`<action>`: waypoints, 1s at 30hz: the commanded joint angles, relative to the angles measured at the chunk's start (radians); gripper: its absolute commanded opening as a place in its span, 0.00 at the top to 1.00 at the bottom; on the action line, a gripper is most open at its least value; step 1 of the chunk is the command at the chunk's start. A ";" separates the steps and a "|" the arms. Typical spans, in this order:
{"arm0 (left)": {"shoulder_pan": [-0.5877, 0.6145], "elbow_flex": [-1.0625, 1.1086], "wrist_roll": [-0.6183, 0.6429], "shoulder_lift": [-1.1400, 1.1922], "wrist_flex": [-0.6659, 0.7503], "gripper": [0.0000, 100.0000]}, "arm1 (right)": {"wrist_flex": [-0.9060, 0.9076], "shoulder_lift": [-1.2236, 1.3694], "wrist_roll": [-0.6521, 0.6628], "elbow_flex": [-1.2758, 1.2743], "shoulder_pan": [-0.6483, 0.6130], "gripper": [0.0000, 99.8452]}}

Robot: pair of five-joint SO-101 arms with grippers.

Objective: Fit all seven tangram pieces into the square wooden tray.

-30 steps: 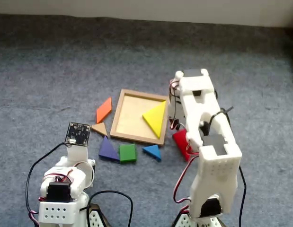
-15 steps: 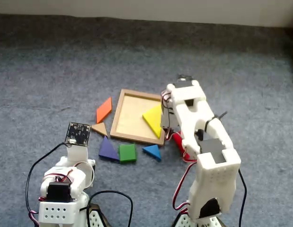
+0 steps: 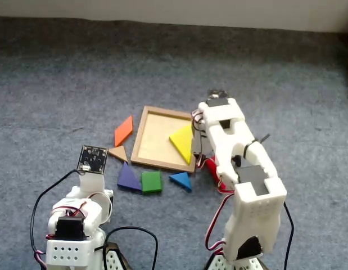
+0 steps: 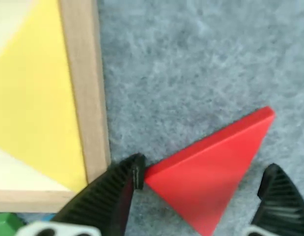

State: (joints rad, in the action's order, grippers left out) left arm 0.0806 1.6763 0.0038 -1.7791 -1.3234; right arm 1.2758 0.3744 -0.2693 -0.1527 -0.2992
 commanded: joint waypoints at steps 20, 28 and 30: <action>0.012 0.019 0.008 -0.030 -0.003 0.99 | -0.010 -0.062 0.018 -0.007 0.028 0.77; 0.012 0.019 0.008 -0.030 -0.003 0.99 | 0.154 -0.065 0.150 0.058 0.021 0.71; 0.012 0.019 0.008 -0.030 -0.003 0.99 | 0.189 -0.065 0.153 0.093 0.021 0.64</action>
State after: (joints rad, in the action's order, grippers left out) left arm 0.0806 1.6763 0.0038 -1.7791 -1.3234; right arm 1.4001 0.3606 -0.1373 -0.1358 -0.2915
